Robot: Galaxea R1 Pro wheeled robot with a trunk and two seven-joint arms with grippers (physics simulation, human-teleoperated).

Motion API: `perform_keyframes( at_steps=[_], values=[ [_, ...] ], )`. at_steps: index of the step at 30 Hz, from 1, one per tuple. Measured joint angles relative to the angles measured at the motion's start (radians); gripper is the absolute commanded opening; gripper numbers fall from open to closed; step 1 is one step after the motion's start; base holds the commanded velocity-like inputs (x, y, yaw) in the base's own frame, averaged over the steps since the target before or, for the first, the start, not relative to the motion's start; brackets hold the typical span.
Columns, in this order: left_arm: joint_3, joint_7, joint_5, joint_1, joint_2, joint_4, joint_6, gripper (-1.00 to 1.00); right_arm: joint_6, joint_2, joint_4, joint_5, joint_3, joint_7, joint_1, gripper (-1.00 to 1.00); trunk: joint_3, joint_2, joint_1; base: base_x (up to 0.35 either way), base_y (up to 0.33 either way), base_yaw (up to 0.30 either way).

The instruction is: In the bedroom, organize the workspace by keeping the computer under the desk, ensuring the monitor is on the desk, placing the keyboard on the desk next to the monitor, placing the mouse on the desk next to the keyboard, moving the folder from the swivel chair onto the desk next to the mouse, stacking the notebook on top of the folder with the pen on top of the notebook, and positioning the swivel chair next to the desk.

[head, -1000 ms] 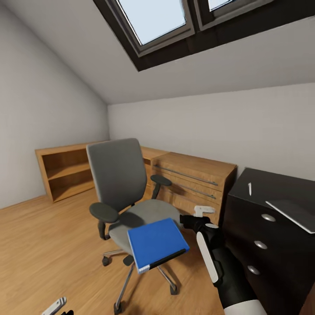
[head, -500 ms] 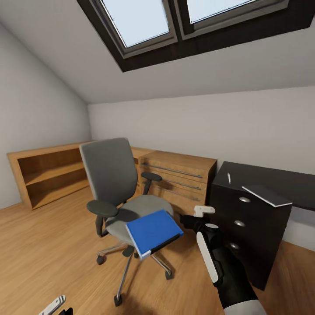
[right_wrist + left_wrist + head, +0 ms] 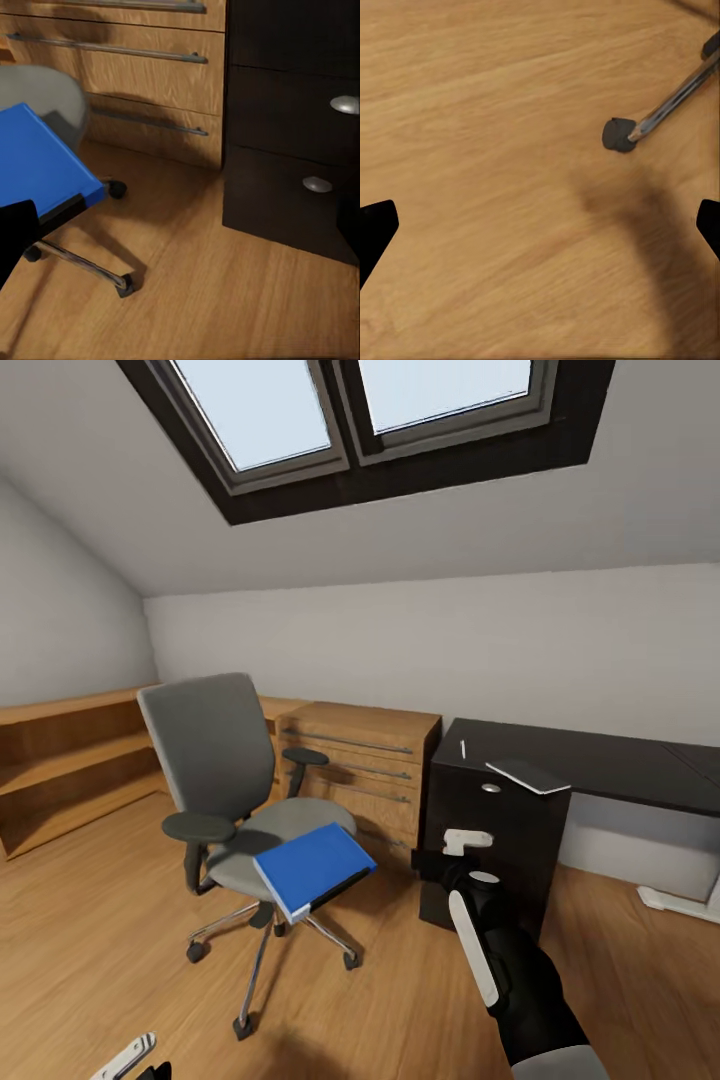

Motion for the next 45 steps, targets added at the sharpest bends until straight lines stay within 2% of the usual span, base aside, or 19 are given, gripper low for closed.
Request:
perform_keyframes(
  at_steps=[10, 13, 18, 19, 20, 21, 22, 24, 26, 27, 28, 32, 35, 36, 37, 39, 43, 44, 45],
  values=[
    [0.003, 0.001, 0.005, 0.000, 0.003, -0.018, 0.003, 1.00, -0.069, 0.000, 0.066, 0.001, 0.003, 0.000, 0.000, 1.00, -0.013, 0.000, 0.000, -0.002, 0.000, -0.132],
    [0.004, 0.001, 0.006, 0.000, 0.001, -0.046, 0.004, 1.00, -0.088, 0.000, 0.087, 0.000, 0.002, 0.004, 0.000, 1.00, -0.016, 0.000, 0.000, 0.000, 0.000, -0.024],
    [0.002, -0.001, 0.007, 0.000, 0.001, -0.124, 0.033, 1.00, -0.140, 0.000, 0.131, -0.005, 0.002, 0.012, 0.000, 1.00, -0.032, -0.035, 0.019, 0.000, 0.000, -0.002],
    [0.002, -0.002, 0.008, 0.000, 0.000, -0.150, 0.064, 1.00, -0.148, 0.000, 0.139, -0.006, 0.001, 0.013, 0.000, 1.00, -0.035, -0.042, 0.023, 0.000, 0.000, 0.000],
    [0.004, -0.003, 0.008, 0.000, 0.000, -0.214, 0.161, 1.00, -0.163, 0.000, 0.149, -0.007, -0.002, 0.014, 0.000, 1.00, -0.038, -0.049, 0.027, 0.000, 0.000, 0.000],
    [0.004, -0.003, 0.008, 0.000, 0.000, -0.237, 0.192, 1.00, -0.169, 0.000, 0.150, -0.008, -0.002, 0.014, 0.000, 1.00, -0.041, -0.056, 0.031, 0.000, 0.000, 0.000],
    [0.005, -0.004, 0.014, 0.000, 0.000, -0.306, 0.280, 1.00, -0.188, 0.000, 0.155, -0.008, -0.002, 0.014, 0.000, 1.00, -0.044, -0.063, 0.034, 0.000, 0.000, 0.000],
    [0.006, -0.005, 0.035, 0.000, -0.001, -0.387, 0.371, 1.00, -0.218, 0.000, 0.167, -0.008, -0.001, 0.014, 0.000, 1.00, -0.051, -0.077, 0.042, 0.000, 0.000, 0.000],
    [0.006, -0.006, 0.076, 0.001, 0.000, -0.467, 0.468, 1.00, -0.256, 0.001, 0.185, -0.008, -0.001, 0.015, 0.000, 1.00, -0.057, -0.091, 0.050, 0.000, 0.000, 0.000],
    [0.007, -0.006, 0.116, 0.000, 0.001, -0.520, 0.547, 1.00, -0.279, 0.001, 0.194, -0.008, 0.000, 0.018, 0.000, 1.00, -0.060, -0.098, 0.053, 0.000, 0.000, 0.000],
    [0.007, -0.005, 0.196, 0.000, 0.001, -0.604, 0.688, 1.00, -0.304, 0.002, 0.202, -0.008, -0.001, 0.038, 0.000, 1.00, -0.063, -0.105, 0.057, 0.000, 0.000, 0.000],
    [0.008, -0.005, 0.280, 0.001, 0.001, -0.658, 0.764, 1.00, -0.317, 0.001, 0.210, -0.008, -0.004, 0.064, 0.000, 1.00, -0.076, -0.133, 0.073, 0.000, 0.000, 0.000],
    [0.008, -0.003, 0.306, 0.001, 0.000, -0.648, 0.780, 1.00, -0.318, 0.000, 0.211, -0.008, -0.007, 0.071, 0.000, 1.00, -0.085, -0.154, 0.084, 0.000, 0.000, 0.047],
    [0.005, -0.003, 0.236, 0.001, 0.003, -0.503, 0.703, 1.00, -0.320, 0.000, 0.232, -0.017, -0.007, 0.073, 0.012, 1.00, -0.088, -0.161, 0.088, 0.000, 0.000, 0.198],
    [0.004, -0.004, 0.190, 0.001, 0.001, -0.443, 0.653, 1.00, -0.321, 0.000, 0.237, -0.019, -0.007, 0.073, 0.013, 1.00, -0.092, -0.168, 0.092, 0.000, 0.000, 0.210],
    [0.004, -0.005, 0.157, 0.001, 0.001, -0.421, 0.610, 1.00, -0.322, 0.000, 0.240, -0.019, -0.007, 0.073, 0.014, 1.00, -0.099, -0.182, 0.100, 0.000, 0.000, 0.226],
    [0.004, -0.008, 0.124, 0.001, 0.002, -0.393, 0.569, 1.00, -0.327, 0.000, 0.261, -0.020, -0.008, 0.074, 0.015, 1.00, -0.117, -0.183, 0.102, 0.000, 0.000, 0.191],
    [-0.007, -0.009, 0.121, 0.001, 0.000, -0.405, 0.562, 1.00, -0.445, 0.001, 0.367, -0.022, -0.007, 0.074, 0.015, 1.00, -0.122, -0.184, 0.102, 0.000, 0.000, 0.064],
    [-0.016, -0.010, 0.120, 0.001, -0.001, -0.433, 0.561, 1.00, -0.498, 0.002, 0.403, -0.022, -0.005, 0.074, 0.015, 1.00, -0.126, -0.184, 0.103, 0.000, 0.000, 0.051]
  ],
)
